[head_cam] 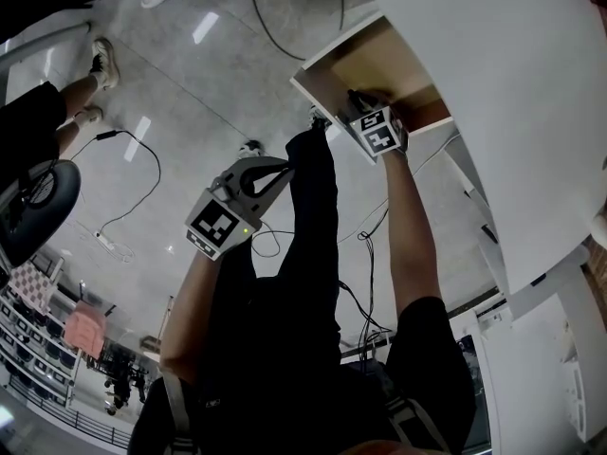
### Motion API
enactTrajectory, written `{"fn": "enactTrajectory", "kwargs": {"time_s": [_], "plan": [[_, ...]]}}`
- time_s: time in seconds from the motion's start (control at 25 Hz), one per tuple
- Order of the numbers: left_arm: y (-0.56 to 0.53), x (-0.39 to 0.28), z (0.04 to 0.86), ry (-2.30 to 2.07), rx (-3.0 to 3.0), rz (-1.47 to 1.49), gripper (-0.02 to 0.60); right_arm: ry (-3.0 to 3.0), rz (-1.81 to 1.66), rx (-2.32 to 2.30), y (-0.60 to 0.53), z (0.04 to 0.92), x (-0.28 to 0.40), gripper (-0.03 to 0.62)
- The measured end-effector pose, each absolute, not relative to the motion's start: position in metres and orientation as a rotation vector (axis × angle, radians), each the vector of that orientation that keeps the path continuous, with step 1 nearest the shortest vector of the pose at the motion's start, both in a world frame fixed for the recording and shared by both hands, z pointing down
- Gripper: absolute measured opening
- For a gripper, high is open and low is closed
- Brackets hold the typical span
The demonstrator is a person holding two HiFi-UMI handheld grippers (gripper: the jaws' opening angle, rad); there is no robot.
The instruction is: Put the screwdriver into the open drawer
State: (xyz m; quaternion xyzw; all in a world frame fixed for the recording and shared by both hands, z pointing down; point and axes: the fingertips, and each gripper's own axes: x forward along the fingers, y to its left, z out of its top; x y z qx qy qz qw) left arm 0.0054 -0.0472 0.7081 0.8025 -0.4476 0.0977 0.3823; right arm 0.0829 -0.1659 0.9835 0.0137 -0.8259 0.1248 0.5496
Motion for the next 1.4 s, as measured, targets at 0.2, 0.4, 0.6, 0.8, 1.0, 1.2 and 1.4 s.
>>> {"fn": "enactTrajectory", "kwargs": {"time_s": [0.2,0.4,0.6,0.8,1.0,1.2,1.4], "plan": [[-0.048,0.006,0.713,-1.151,2.036,0.238,0.017,-1.919,0.270,0.032,-0.167,0.999,0.087,0.124],[-0.047,0.006,0.716,-1.156,2.027,0.244,0.017,-1.900,0.238,0.034,-0.172,1.008,0.087,0.124],[-0.044,0.006,0.721,-1.165,2.014,0.255,0.017,-1.895,0.240,0.046,-0.173,1.015,0.086,0.126],[-0.041,0.008,0.721,-1.170,2.014,0.255,0.017,-1.891,0.258,0.063,-0.174,1.019,0.087,0.126],[-0.039,0.007,0.719,-1.177,2.021,0.256,0.017,-1.911,0.268,0.080,-0.176,1.018,0.080,0.126],[-0.034,0.006,0.720,-1.180,2.018,0.263,0.017,-1.912,0.279,0.083,-0.178,1.019,0.076,0.127],[-0.030,0.008,0.721,-1.174,2.023,0.265,0.017,-1.914,0.285,0.083,-0.179,1.020,0.075,0.129]]}}
